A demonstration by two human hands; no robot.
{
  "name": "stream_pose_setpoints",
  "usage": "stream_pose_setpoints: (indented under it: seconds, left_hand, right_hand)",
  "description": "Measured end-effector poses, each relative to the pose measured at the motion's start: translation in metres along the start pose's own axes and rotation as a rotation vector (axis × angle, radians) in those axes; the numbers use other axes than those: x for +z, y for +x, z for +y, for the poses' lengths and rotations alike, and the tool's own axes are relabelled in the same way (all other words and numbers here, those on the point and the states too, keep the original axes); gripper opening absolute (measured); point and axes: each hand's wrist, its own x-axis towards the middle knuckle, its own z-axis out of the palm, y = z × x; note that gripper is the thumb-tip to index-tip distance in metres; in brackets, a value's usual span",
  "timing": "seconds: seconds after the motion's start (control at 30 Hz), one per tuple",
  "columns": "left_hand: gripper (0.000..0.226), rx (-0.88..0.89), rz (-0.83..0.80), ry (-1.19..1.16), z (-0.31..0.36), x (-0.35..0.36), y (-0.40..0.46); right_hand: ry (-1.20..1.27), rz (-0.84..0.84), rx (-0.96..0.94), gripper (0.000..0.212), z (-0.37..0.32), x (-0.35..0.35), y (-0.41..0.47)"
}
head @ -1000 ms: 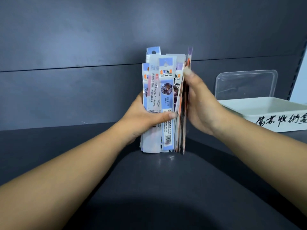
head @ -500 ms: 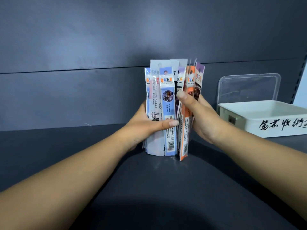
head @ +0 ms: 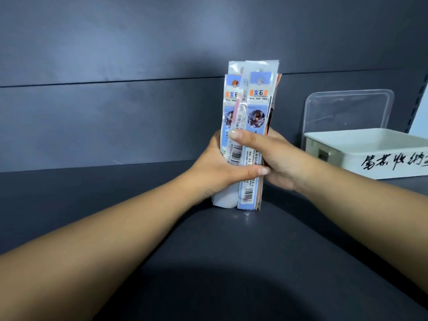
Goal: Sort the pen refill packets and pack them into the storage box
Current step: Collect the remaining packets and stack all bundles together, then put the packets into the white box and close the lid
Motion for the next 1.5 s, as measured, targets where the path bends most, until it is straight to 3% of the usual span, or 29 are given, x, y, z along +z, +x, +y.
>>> stream_pose_setpoints:
  seconds: [0.13, 0.2, 0.3, 0.43, 0.57, 0.67, 0.9, 1.17, 1.23, 1.33, 1.5]
  left_hand:
    - [0.081, 0.028, 0.085, 0.076, 0.004, 0.000, 0.002]
    - [0.066, 0.080, 0.092, 0.096, 0.008, -0.002, 0.003]
    - [0.052, 0.076, 0.014, 0.068, 0.012, 0.001, 0.000]
    - [0.042, 0.017, -0.047, 0.006, 0.006, 0.003, -0.004]
    - [0.046, -0.071, -0.123, -0.088, 0.005, -0.002, -0.005]
    - [0.040, -0.131, -0.208, -0.116, 0.007, -0.007, -0.002]
    - [0.034, -0.142, -0.268, -0.130, 0.026, 0.001, 0.016]
    - [0.032, -0.194, -0.438, -0.219, 0.072, 0.056, 0.056]
    - [0.023, -0.177, -0.375, -0.250, 0.079, 0.081, 0.073]
    - [0.017, -0.123, -0.211, -0.306, 0.083, 0.122, 0.096]
    - [0.049, -0.150, -0.053, -0.275, 0.078, 0.158, 0.124]
  right_hand:
    - [-0.004, 0.032, -0.015, 0.042, -0.002, 0.001, 0.002]
    - [-0.015, 0.010, -0.049, 0.042, -0.007, 0.001, 0.002]
    - [-0.082, -0.048, -0.020, 0.033, -0.008, 0.000, 0.001]
    - [-0.063, 0.016, -0.027, 0.033, 0.001, -0.001, 0.002]
    - [-0.079, 0.075, -0.017, 0.038, 0.001, 0.002, 0.003]
    - [-0.093, 0.132, -0.018, 0.024, -0.003, 0.000, 0.004]
    - [-0.107, 0.227, -0.056, 0.020, -0.024, -0.010, -0.001]
    - [-0.080, 0.112, -0.108, 0.029, -0.075, -0.066, -0.020]
    - [-0.126, 0.096, -0.154, 0.017, -0.094, -0.090, -0.023]
    - [-0.211, 0.084, -0.191, 0.017, -0.116, -0.126, -0.025]
    - [-0.286, 0.082, -0.167, 0.017, -0.142, -0.189, -0.026]
